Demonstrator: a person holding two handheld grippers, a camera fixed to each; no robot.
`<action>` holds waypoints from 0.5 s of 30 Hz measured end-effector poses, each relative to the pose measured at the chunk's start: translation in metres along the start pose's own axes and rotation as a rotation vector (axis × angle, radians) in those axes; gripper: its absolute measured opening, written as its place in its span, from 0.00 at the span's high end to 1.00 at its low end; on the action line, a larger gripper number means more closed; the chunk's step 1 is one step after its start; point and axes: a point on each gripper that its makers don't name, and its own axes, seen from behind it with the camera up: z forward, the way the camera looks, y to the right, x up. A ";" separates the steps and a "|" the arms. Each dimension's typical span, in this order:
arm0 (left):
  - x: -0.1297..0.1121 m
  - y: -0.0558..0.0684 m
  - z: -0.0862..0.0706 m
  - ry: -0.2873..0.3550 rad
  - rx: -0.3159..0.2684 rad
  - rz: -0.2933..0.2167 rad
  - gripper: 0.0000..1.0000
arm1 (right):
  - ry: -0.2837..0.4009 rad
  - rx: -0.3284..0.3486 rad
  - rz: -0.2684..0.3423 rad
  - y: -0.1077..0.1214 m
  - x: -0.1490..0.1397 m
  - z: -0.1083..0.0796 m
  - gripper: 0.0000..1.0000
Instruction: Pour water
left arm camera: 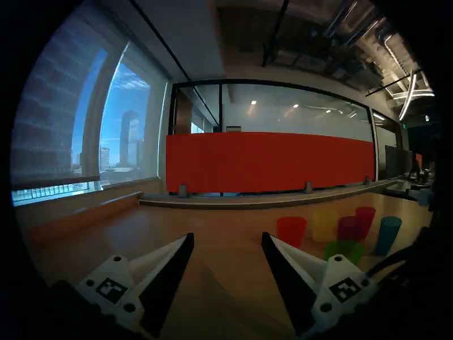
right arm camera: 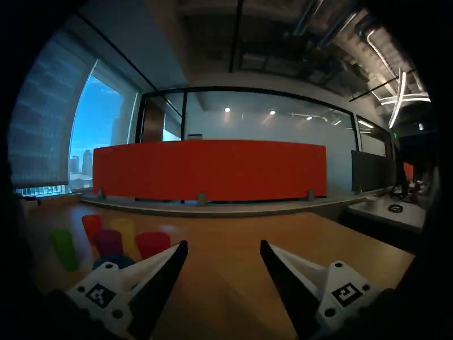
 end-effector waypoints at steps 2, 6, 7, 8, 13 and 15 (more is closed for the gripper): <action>0.000 0.000 0.000 0.000 0.000 0.001 0.12 | 0.000 0.000 0.000 0.000 0.000 0.000 0.01; 0.000 0.000 0.000 0.000 0.000 0.000 0.12 | 0.000 0.000 0.000 0.000 0.000 0.000 0.01; 0.000 0.000 0.000 0.000 0.000 0.000 0.12 | 0.000 0.000 0.000 -0.001 0.000 0.000 0.01; 0.000 0.000 0.000 0.000 0.000 0.000 0.12 | 0.000 0.000 0.000 -0.001 0.000 0.000 0.01; 0.000 0.000 0.000 0.000 0.000 0.000 0.12 | 0.000 0.000 0.000 -0.001 0.001 0.000 0.01; 0.000 0.001 0.000 0.000 0.000 0.000 0.12 | 0.000 0.000 0.000 -0.001 0.001 0.000 0.01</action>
